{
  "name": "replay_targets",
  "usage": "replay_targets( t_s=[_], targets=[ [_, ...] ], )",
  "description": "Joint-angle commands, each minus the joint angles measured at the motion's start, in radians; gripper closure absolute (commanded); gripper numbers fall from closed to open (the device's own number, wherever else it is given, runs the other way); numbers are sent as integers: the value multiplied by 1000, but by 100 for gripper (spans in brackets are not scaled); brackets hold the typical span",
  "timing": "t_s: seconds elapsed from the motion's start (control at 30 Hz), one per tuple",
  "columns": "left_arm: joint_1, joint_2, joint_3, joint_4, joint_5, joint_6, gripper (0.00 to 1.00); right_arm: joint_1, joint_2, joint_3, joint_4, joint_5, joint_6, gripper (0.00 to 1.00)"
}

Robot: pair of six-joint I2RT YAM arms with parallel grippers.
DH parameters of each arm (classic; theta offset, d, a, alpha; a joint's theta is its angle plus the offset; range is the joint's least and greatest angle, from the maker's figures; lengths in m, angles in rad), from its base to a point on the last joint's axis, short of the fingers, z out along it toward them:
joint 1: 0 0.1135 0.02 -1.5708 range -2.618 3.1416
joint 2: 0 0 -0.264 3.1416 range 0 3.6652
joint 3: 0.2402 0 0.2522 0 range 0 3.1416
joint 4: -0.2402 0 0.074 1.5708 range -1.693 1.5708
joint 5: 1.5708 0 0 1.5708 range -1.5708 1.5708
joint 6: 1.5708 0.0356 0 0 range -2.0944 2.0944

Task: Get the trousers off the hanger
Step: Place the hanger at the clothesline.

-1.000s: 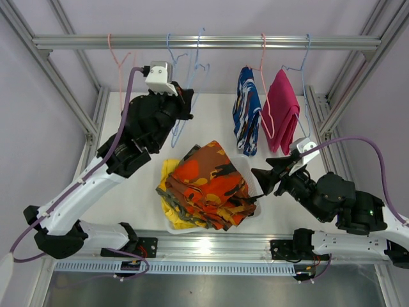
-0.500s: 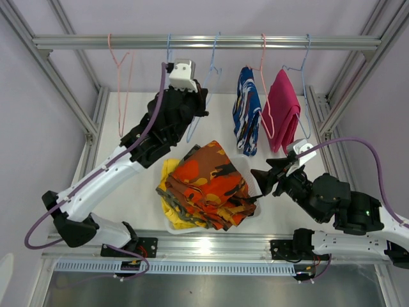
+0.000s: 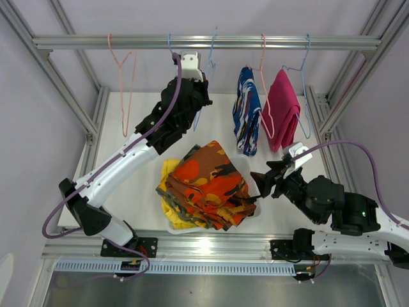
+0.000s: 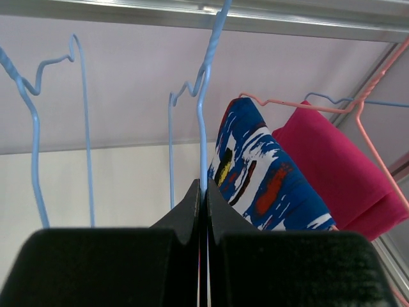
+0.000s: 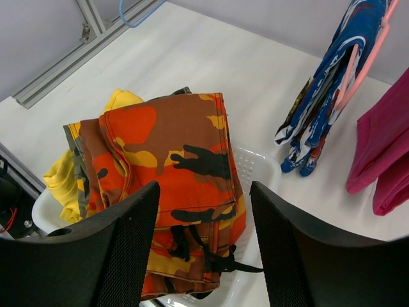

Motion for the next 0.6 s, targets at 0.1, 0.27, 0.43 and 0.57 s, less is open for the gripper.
replay_targets(
  t_s=[0.1, 0.27, 0.43, 0.57],
  targets=[
    [14, -1, -2, 41, 8, -67, 100, 2, -11, -1, 7, 12, 2, 36],
    [14, -18, -86, 51, 24, -105, 99, 2, -15, -4, 5, 3, 10, 36],
    [1, -22, -134, 52, 45, -136, 99, 2, -16, -7, 5, 8, 8, 36],
    [-18, -25, -154, 46, 48, -136, 89, 2, -16, -10, 4, 2, 16, 36]
  ],
)
